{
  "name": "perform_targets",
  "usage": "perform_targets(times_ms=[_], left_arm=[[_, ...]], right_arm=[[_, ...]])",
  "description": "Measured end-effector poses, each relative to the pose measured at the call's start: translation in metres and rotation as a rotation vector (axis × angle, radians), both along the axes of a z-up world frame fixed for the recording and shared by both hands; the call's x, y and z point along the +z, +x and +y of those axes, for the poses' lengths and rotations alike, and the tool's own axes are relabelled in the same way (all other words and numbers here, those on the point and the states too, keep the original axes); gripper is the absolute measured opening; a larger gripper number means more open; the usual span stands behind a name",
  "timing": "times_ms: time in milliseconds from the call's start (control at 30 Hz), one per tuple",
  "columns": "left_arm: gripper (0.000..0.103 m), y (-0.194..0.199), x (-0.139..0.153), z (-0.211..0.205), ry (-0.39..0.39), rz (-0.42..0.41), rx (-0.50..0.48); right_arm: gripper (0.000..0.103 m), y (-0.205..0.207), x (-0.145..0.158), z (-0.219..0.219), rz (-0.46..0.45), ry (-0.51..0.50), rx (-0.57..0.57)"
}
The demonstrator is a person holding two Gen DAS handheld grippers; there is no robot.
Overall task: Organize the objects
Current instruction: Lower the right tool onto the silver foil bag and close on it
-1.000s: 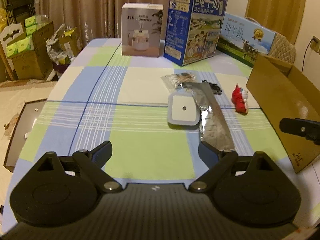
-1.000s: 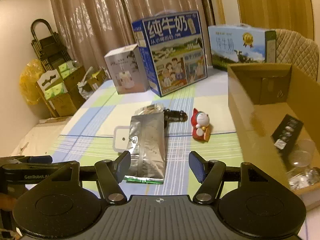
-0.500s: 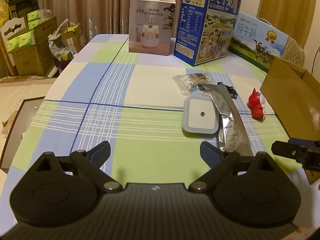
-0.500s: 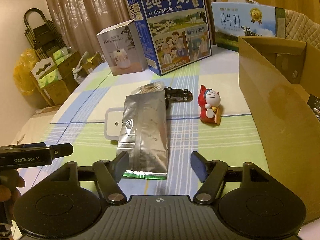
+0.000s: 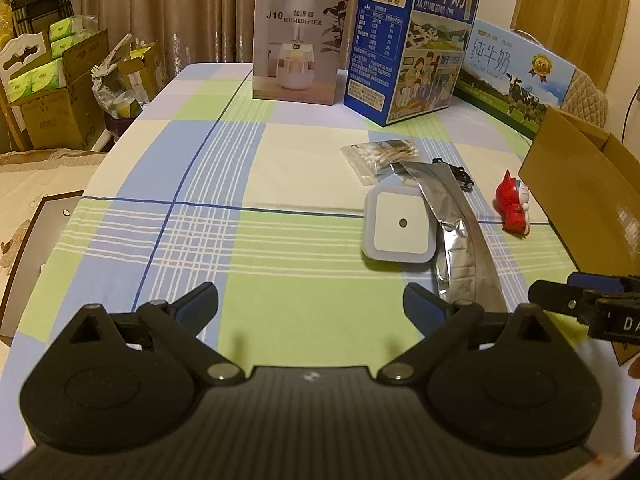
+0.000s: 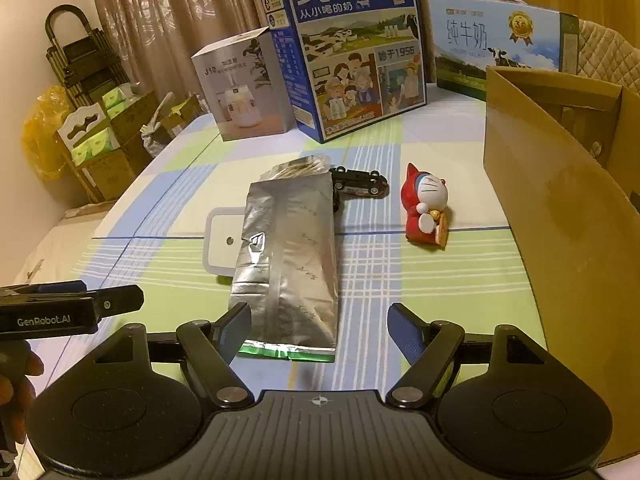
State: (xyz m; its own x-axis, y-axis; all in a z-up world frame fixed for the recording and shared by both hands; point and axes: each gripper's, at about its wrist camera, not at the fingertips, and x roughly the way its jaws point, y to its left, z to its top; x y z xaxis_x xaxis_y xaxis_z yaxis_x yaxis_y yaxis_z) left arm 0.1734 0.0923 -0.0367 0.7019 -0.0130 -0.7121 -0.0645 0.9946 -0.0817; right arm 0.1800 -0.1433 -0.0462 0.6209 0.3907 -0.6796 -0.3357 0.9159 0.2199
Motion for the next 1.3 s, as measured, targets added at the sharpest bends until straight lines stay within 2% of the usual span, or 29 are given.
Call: perform_targets(times_ms=[333,500,667,933,1100,1167,1200,1300], left_arm=[[0.097,0.009,-0.002,0.005,0.02,0.006,0.012],[0.097,0.018,-0.002,0.01,0.02,-0.001,0.021],[0.097,0.027,-0.003,0.014,0.034,-0.005,0.027],[0.097,0.041,-0.006,0.019,0.022,-0.004,0.032],[0.097,0.045,-0.008,0.018,0.018,-0.001,0.024],[0.097,0.046,-0.008,0.016,0.017,0.0,0.022],[0.097,0.046,-0.009,0.016,0.016,0.002,0.02],[0.097,0.047,-0.009,0.014,0.015,0.003,0.013]], right_arm=[[0.073,0.007,-0.001,0.001,-0.007,0.015,0.004],[0.08,0.02,-0.002,0.01,-0.021,0.033,0.031],[0.082,0.036,-0.006,0.025,-0.026,0.027,0.063],[0.082,0.067,-0.031,0.044,0.033,-0.021,0.078],[0.082,0.078,-0.04,0.041,0.069,0.003,0.095],[0.081,0.081,-0.041,0.04,0.086,0.014,0.096],[0.073,0.082,-0.041,0.04,0.091,0.017,0.099],[0.062,0.08,-0.039,0.04,0.089,-0.005,0.106]])
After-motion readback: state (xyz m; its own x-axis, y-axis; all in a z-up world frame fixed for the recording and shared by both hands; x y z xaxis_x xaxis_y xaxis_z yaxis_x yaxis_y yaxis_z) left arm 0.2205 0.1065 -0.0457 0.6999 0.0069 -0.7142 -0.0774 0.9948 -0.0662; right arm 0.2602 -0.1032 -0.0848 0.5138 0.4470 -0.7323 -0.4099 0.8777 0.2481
